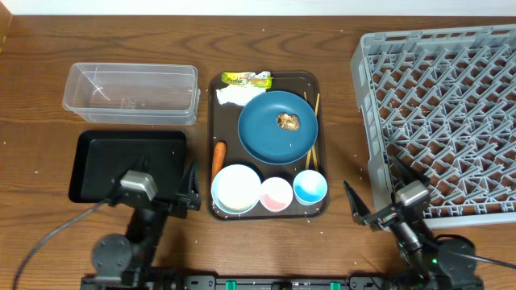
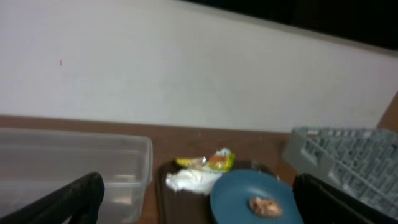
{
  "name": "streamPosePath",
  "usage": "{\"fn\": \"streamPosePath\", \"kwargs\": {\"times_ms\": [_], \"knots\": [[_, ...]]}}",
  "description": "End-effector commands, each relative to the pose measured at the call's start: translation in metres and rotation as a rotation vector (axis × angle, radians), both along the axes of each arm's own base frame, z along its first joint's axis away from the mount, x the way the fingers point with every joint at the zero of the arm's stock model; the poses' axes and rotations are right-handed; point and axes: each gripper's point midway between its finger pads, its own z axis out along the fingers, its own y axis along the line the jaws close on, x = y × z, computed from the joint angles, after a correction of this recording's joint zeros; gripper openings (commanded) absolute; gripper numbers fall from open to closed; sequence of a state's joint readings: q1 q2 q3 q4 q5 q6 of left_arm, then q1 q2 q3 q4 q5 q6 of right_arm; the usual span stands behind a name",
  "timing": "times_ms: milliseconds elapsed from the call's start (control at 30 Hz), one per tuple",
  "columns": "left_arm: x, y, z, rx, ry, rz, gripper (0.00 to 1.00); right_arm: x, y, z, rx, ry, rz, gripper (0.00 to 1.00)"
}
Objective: Sort waste into correct bins and load items into the dishwasher rack
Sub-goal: 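Raise both grippers and move them forward over the brown tray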
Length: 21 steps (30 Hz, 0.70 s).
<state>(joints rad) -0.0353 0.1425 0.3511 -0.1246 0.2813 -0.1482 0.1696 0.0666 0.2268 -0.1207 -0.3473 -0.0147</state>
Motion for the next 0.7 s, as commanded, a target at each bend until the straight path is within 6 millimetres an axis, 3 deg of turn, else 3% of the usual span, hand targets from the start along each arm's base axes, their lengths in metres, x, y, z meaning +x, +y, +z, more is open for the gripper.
{"fn": "streamPosePath", "kwargs": {"times_ms": [0, 133, 267, 500, 667], "knots": [[0.004, -0.002, 0.03, 0.016, 0.077, -0.015, 0.98, -0.002, -0.003, 0.027, 0.054, 0.079, -0.015, 0.99], [0.025, -0.004, 0.051, 0.026, 0.291, -0.025, 0.98, 0.006, -0.002, 0.037, 0.02, 0.269, -0.022, 0.99], [0.047, -0.005, 0.06, 0.03, 0.495, -0.027, 0.98, 0.017, 0.0, 0.026, -0.049, 0.509, -0.024, 0.99], [0.081, -0.006, 0.045, 0.018, 0.714, -0.024, 0.98, 0.042, 0.012, 0.024, -0.073, 0.771, 0.018, 0.99], [0.08, -0.037, 0.036, -0.124, 0.805, -0.174, 0.98, 0.047, 0.027, 0.019, -0.039, 0.858, 0.098, 0.99]]}}
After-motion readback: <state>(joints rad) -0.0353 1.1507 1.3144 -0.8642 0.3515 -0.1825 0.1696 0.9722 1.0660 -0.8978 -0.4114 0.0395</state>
